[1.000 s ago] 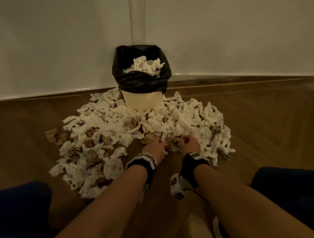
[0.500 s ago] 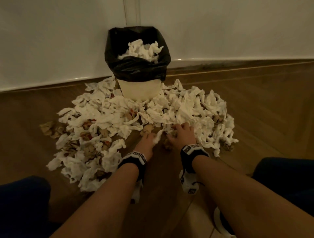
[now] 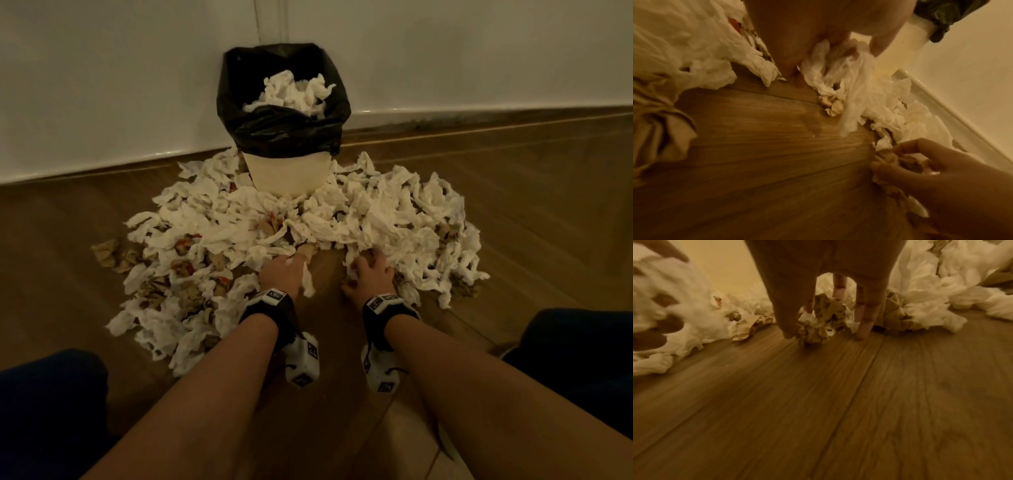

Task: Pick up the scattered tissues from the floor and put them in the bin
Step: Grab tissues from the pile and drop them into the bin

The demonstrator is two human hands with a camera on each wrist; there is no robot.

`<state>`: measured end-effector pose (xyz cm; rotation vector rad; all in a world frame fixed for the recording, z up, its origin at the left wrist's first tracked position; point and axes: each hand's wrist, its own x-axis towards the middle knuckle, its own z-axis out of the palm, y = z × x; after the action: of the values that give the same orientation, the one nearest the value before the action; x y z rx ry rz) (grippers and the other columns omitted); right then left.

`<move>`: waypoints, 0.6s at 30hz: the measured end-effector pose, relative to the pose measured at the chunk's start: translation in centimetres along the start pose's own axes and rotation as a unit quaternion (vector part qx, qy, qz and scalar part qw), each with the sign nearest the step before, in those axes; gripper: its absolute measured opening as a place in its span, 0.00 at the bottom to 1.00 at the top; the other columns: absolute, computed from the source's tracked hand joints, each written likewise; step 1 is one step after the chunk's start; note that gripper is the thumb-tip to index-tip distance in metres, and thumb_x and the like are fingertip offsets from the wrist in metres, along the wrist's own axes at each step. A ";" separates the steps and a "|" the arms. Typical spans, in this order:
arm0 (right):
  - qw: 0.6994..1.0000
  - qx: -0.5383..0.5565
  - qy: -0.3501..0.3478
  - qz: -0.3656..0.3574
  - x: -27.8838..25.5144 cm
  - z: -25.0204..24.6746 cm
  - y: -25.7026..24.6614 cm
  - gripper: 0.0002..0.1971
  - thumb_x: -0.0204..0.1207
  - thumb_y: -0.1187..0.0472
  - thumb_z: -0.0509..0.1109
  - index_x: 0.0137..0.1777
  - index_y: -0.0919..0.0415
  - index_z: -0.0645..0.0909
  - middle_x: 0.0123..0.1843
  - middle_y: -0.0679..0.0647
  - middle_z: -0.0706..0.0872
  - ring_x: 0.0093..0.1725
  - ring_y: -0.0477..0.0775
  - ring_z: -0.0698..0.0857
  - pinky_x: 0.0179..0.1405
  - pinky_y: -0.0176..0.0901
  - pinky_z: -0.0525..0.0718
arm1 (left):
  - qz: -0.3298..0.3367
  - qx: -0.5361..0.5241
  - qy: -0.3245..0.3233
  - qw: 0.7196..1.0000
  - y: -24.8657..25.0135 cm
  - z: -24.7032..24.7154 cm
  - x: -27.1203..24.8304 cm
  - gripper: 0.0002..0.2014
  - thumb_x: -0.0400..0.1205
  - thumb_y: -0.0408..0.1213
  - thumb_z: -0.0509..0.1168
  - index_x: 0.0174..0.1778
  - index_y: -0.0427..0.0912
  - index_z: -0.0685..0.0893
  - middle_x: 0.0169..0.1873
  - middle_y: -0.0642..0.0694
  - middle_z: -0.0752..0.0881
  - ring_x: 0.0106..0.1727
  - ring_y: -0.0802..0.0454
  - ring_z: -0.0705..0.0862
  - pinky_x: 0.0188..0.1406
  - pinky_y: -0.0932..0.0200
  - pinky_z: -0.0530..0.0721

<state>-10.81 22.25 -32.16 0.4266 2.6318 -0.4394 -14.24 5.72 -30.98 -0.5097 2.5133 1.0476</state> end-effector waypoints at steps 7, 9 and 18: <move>0.999 0.021 0.022 -0.020 0.0 0.2 0.8 0.21 0.76 0.61 0.66 0.68 0.61 0.70 0.73 0.60 0.67 0.72 0.66 0.66 0.72 0.55 0.65 | -0.004 -0.113 0.080 0.990 -0.6 -0.3 -0.3 0.12 0.85 0.31 0.53 0.64 0.41 0.74 0.56 0.36 0.82 0.51 0.37 0.82 0.40 0.52 0.77; 0.998 0.047 0.047 -0.022 -0.3 0.0 1.0 0.19 0.76 0.63 0.65 0.66 0.62 0.70 0.69 0.59 0.72 0.69 0.64 0.69 0.72 0.53 0.63 | -0.005 -0.163 0.061 0.985 -0.6 -0.4 0.0 0.16 0.84 0.26 0.52 0.65 0.40 0.77 0.59 0.37 0.82 0.55 0.38 0.82 0.48 0.49 0.81; 0.992 0.115 0.042 -0.020 -0.8 -0.4 0.7 0.21 0.77 0.69 0.57 0.68 0.53 0.74 0.68 0.59 0.75 0.66 0.66 0.75 0.69 0.56 0.70 | -0.002 -0.198 0.037 0.980 -0.6 -0.8 -0.4 0.15 0.86 0.29 0.49 0.59 0.35 0.81 0.42 0.35 0.85 0.41 0.43 0.82 0.42 0.52 0.83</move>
<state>-10.06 22.87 -31.61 0.4751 2.6852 -0.7571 -13.75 4.84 -30.60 -0.6727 2.3669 1.5646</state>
